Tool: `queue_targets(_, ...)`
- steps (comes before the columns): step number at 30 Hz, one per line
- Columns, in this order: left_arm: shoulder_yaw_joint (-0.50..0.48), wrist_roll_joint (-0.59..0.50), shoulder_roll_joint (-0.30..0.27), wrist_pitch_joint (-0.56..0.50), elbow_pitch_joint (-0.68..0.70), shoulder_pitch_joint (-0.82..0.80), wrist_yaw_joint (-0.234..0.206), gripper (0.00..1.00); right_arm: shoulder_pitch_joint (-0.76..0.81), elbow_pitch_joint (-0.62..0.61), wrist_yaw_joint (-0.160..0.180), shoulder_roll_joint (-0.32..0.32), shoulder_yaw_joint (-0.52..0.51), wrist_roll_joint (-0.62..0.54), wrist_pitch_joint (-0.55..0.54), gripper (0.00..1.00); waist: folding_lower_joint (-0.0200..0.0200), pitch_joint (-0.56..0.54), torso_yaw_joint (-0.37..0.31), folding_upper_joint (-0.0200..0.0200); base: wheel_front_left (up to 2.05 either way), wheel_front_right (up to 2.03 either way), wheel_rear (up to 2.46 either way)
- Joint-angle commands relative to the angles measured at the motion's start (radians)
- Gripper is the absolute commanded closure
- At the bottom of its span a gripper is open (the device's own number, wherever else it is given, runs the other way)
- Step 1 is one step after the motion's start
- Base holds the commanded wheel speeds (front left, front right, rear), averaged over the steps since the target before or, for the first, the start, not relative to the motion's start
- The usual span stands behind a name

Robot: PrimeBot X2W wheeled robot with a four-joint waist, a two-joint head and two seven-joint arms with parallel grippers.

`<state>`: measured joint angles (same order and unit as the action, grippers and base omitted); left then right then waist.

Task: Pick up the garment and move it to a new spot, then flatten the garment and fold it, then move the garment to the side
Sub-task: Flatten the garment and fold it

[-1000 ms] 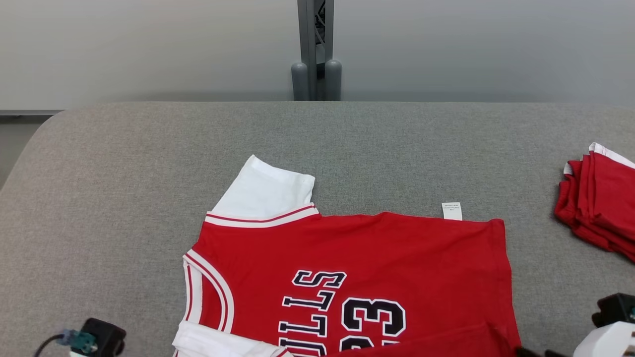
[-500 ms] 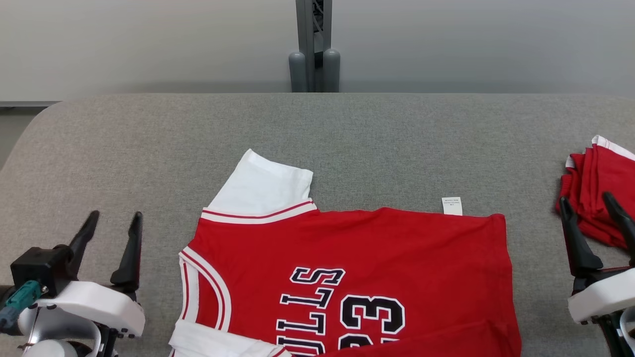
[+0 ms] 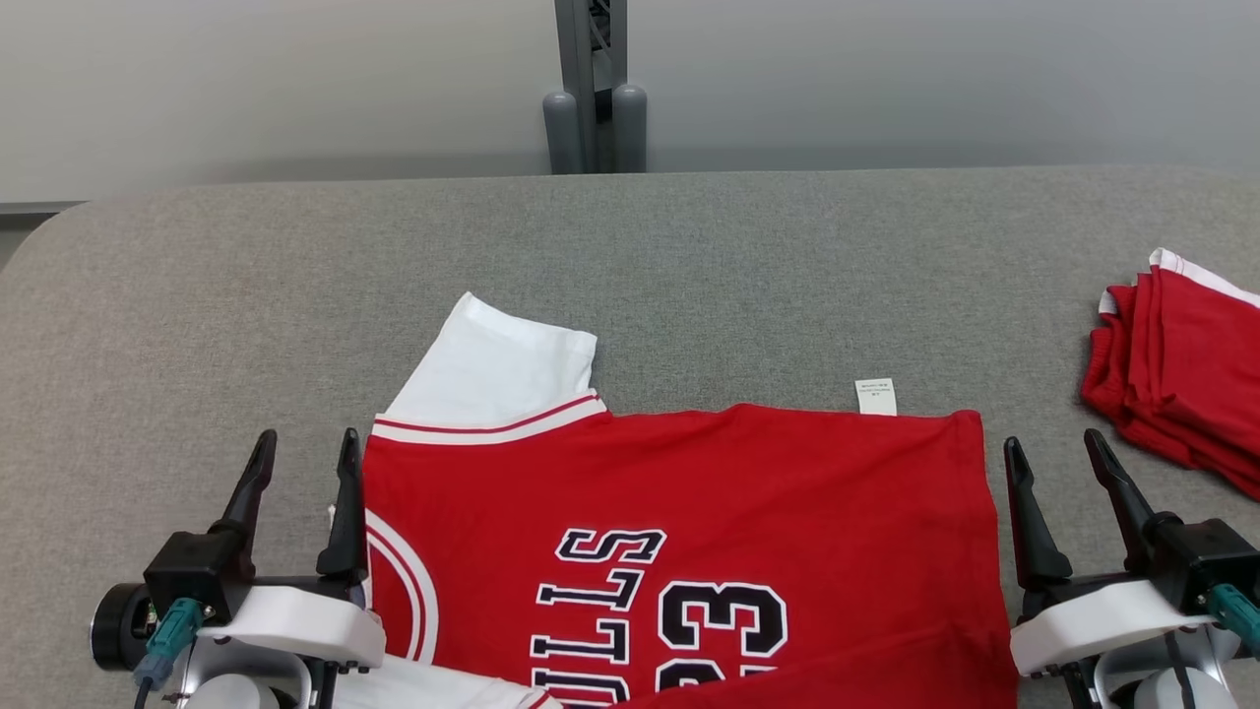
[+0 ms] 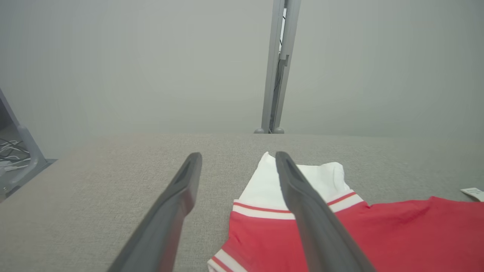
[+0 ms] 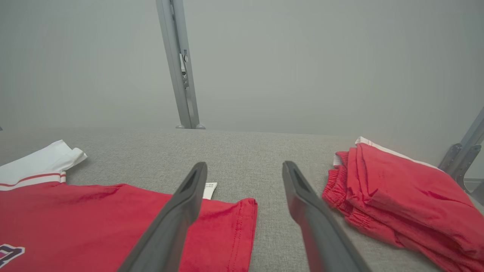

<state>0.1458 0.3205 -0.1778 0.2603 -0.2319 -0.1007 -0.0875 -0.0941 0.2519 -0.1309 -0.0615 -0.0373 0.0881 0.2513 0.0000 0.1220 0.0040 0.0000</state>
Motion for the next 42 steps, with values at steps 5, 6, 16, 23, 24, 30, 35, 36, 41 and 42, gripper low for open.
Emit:
queue_targets(5,-0.035,-0.066,0.015,0.006,0.005,-0.022,0.038,0.00,-0.049,0.038,0.000,0.002,-0.007,0.009,0.011,0.00,0.0000,0.024,-0.007,0.0000,0.00,0.00,0.00)
queue_targets(6,-0.041,-0.076,0.017,0.006,0.005,-0.028,0.044,0.00,-0.060,0.051,0.000,0.002,-0.009,0.012,0.002,0.00,0.0000,0.031,-0.009,0.0000,0.00,0.00,0.00)
queue_targets(16,-0.060,-0.133,0.027,0.005,-0.028,-0.086,0.113,0.00,-0.264,0.263,0.000,-0.037,-0.011,0.246,-0.267,0.00,0.0000,0.115,0.011,0.0000,0.00,0.00,0.00)
queue_targets(23,-0.074,-0.147,0.039,0.005,-0.040,-0.111,0.138,0.00,-0.349,0.358,0.000,-0.113,0.042,0.357,-0.375,0.00,0.0000,0.148,0.045,0.0000,0.00,0.00,0.00)
queue_targets(24,-0.077,-0.148,0.040,0.005,-0.041,-0.112,0.141,0.00,-0.354,0.367,0.000,-0.123,0.046,0.370,-0.384,0.00,0.0000,0.149,0.048,0.0000,0.00,0.00,0.00)
queue_targets(30,-0.093,-0.155,0.046,0.005,-0.033,-0.116,0.156,0.00,-0.369,0.402,0.000,-0.148,0.088,0.421,-0.415,0.00,0.0000,0.152,0.054,0.0000,0.00,0.00,0.00)
queue_targets(35,-0.102,-0.163,0.050,0.005,-0.026,-0.118,0.166,0.00,-0.380,0.412,0.000,-0.153,0.132,0.454,-0.437,0.00,0.0000,0.155,0.055,0.0000,0.00,0.00,0.00)
queue_targets(36,-0.103,-0.164,0.051,0.005,-0.025,-0.119,0.168,0.00,-0.379,0.413,0.000,-0.153,0.142,0.460,-0.443,0.00,0.0000,0.156,0.055,0.0000,0.00,0.00,0.00)
queue_targets(41,-0.112,-0.174,0.055,0.005,-0.029,-0.130,0.176,0.00,-0.379,0.401,0.000,-0.156,0.193,0.508,-0.461,1.00,0.0000,0.164,0.051,0.0000,0.00,0.00,0.00)
queue_targets(42,-0.112,-0.177,0.053,0.005,-0.033,-0.135,0.179,0.00,-0.380,0.398,0.000,-0.160,0.197,0.514,-0.454,1.00,0.0000,0.165,0.049,0.0000,0.00,0.00,0.00)
